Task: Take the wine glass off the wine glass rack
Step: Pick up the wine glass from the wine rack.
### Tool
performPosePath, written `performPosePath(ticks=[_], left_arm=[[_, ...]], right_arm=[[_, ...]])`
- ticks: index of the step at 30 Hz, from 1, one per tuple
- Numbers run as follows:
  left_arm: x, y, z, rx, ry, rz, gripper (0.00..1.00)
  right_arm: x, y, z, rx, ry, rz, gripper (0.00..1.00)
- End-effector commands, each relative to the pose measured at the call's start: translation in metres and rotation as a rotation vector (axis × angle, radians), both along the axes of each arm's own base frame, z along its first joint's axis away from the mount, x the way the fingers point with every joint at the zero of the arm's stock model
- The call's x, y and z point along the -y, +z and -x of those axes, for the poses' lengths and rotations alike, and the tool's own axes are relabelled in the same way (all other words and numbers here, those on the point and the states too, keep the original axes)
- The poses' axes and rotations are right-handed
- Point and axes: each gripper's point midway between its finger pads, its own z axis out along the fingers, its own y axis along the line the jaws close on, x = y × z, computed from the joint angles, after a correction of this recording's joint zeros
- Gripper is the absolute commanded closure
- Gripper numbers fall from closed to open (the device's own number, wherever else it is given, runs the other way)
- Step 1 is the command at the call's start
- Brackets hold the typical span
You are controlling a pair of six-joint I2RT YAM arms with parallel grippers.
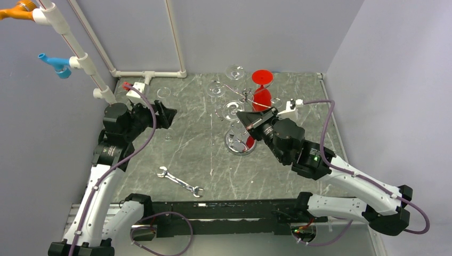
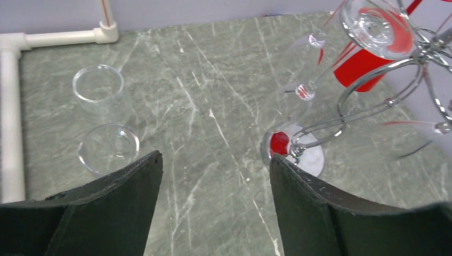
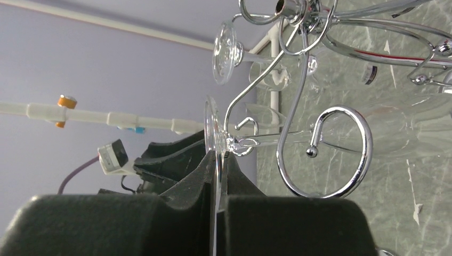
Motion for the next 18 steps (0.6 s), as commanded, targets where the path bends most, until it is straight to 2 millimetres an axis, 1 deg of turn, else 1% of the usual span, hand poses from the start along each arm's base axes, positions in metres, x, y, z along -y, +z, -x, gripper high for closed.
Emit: performPosePath(ticks=[1, 7, 12, 18], left_arm=[[0.018, 0.028, 0.014, 0.042, -0.107, 0.059, 0.22], [0.032, 0.030, 0.033, -0.039, -0.198, 0.095, 0.21], [0.045, 0.031, 0.049, -0.117, -0.287, 0.142, 0.20], [0.057, 0.042, 0.071, -0.137, -0.386, 0.186, 0.20]], right_arm=[[-0.001, 0.022, 0.008, 0.045, 0.056, -0.004, 1.00], [-0.003, 0.009, 0.014, 0.044, 0.100, 0.050, 1.00], [-0.009, 0.007, 0.021, 0.059, 0.161, 0.078, 1.00], [-0.020, -0.002, 0.032, 0.070, 0.257, 0.131, 1.00]])
